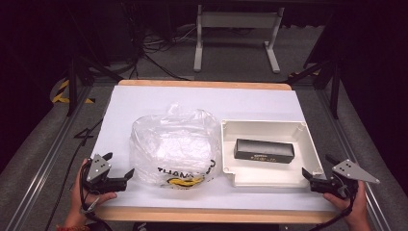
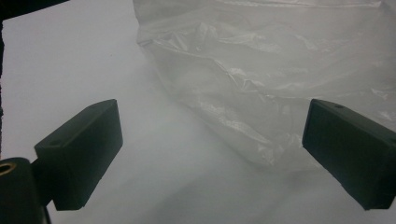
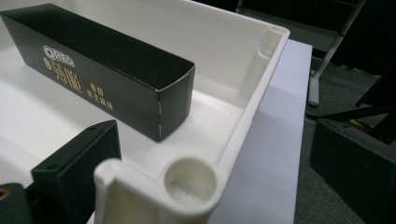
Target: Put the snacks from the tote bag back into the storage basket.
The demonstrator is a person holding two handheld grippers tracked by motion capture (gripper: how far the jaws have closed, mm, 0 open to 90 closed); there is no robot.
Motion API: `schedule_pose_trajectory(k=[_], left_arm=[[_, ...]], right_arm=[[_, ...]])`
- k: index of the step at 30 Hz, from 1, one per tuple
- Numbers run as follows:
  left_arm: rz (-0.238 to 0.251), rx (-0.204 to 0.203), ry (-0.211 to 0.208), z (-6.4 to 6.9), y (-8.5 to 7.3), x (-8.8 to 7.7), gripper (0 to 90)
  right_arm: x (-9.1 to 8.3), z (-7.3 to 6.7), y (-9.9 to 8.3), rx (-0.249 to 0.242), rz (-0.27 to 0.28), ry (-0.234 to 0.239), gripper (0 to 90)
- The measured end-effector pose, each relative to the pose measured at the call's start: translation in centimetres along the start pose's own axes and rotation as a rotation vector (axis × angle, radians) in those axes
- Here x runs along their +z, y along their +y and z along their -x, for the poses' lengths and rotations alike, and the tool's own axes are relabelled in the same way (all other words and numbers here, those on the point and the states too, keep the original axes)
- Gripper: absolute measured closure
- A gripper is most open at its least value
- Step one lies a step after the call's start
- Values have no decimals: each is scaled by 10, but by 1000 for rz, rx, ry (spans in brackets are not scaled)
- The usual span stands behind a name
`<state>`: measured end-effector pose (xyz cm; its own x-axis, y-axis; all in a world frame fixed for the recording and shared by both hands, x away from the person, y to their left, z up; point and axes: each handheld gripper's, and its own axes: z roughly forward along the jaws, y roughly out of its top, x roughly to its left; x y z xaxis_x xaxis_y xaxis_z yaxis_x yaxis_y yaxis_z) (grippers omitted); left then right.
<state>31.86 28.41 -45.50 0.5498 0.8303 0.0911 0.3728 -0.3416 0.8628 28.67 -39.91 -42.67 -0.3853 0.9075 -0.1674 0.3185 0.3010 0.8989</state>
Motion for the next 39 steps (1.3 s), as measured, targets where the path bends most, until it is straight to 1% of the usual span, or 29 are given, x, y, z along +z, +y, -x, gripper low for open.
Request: schedule_pose_trajectory(k=[3,8,12,14,16,18,19,21,24,26,33,36,39], left_arm=[[4,-4,3,0,0,0,58],[4,-4,5,0,0,1,58],[3,-4,3,-1,0,1,58],[3,-3,2,-1,0,1,58],[0,-5,2,-1,0,1,58],[-1,-4,0,-1,0,2,58],[-1,-2,-1,-1,0,2,58],[2,3,1,0,1,2,57],[-3,2,0,0,0,1,57],[4,-4,2,-1,-1,0,57],[3,-2,1,-1,-1,1,57],[2,0,0,-1,0,1,57],[0,4,0,-1,0,2,57]], right_arm=[[-1,0,-7,22,14,11,29],[-3,-2,-11,10,27,5,26],[-3,-4,-15,5,34,-9,26],[-4,-4,-15,3,42,-3,26],[-4,-5,-14,-9,31,-15,26],[-3,-6,-15,-16,30,-8,26],[-3,-6,-15,-19,24,-17,26],[-3,-6,-16,-21,31,-15,26],[-4,-5,-16,-16,39,-18,26],[-4,-5,-17,-14,39,-18,25],[-4,-6,-17,-15,34,-23,23],[-4,-6,-17,-14,45,-20,23],[-4,-6,-17,-13,42,-21,23]])
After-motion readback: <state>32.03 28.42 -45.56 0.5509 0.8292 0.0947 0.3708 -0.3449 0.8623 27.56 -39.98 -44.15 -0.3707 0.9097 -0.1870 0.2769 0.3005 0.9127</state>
